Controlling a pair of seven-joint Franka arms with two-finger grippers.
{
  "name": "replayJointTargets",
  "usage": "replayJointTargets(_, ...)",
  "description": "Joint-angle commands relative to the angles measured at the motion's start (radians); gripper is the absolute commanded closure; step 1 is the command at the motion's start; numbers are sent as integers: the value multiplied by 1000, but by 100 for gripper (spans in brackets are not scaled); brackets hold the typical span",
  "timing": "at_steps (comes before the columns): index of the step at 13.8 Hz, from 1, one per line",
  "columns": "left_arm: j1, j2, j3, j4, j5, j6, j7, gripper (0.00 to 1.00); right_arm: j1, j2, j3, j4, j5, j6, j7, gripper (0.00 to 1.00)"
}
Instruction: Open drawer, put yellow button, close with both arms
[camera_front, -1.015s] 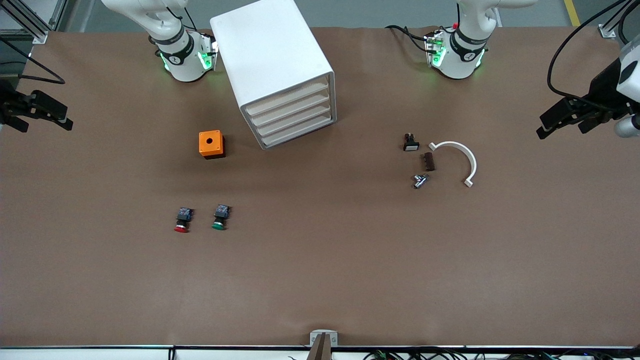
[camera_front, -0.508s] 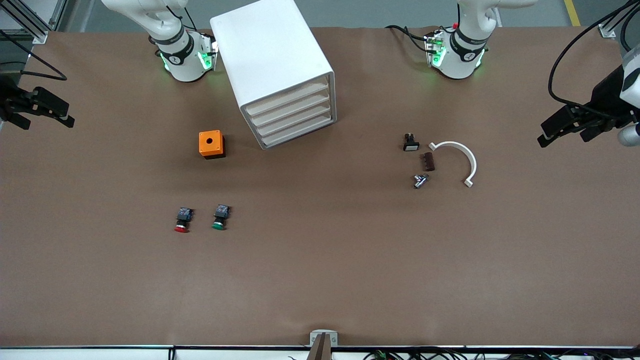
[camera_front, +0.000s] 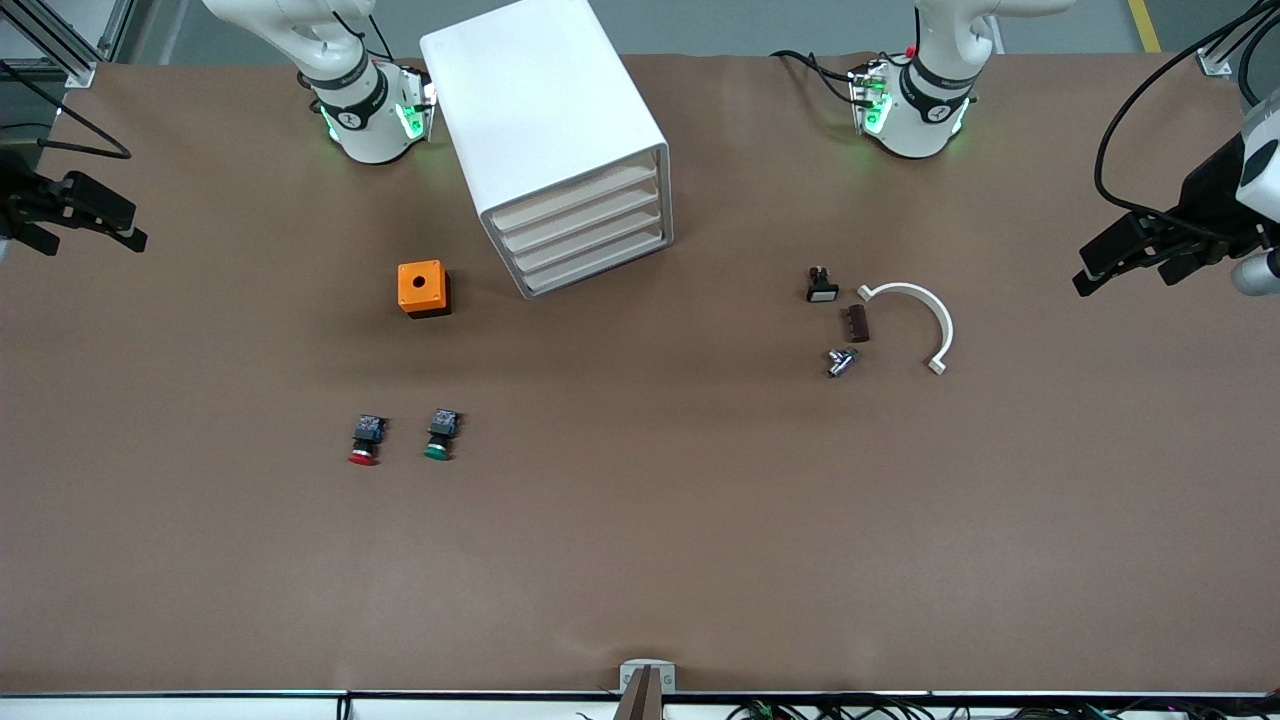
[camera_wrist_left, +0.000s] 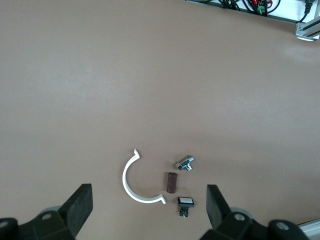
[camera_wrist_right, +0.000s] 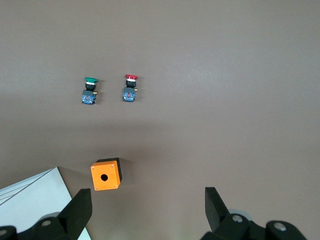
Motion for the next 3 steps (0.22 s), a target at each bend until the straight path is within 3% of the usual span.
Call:
replayJointTargets(1,-5,6,-4,24,22,-16,-5,0,-1,-24,7,-12,-9,-17,5,0)
replayJointTargets(3,-5,6,-5,26,22,-16,-4,0,0,-24,7,-7,-9,-20,5,0)
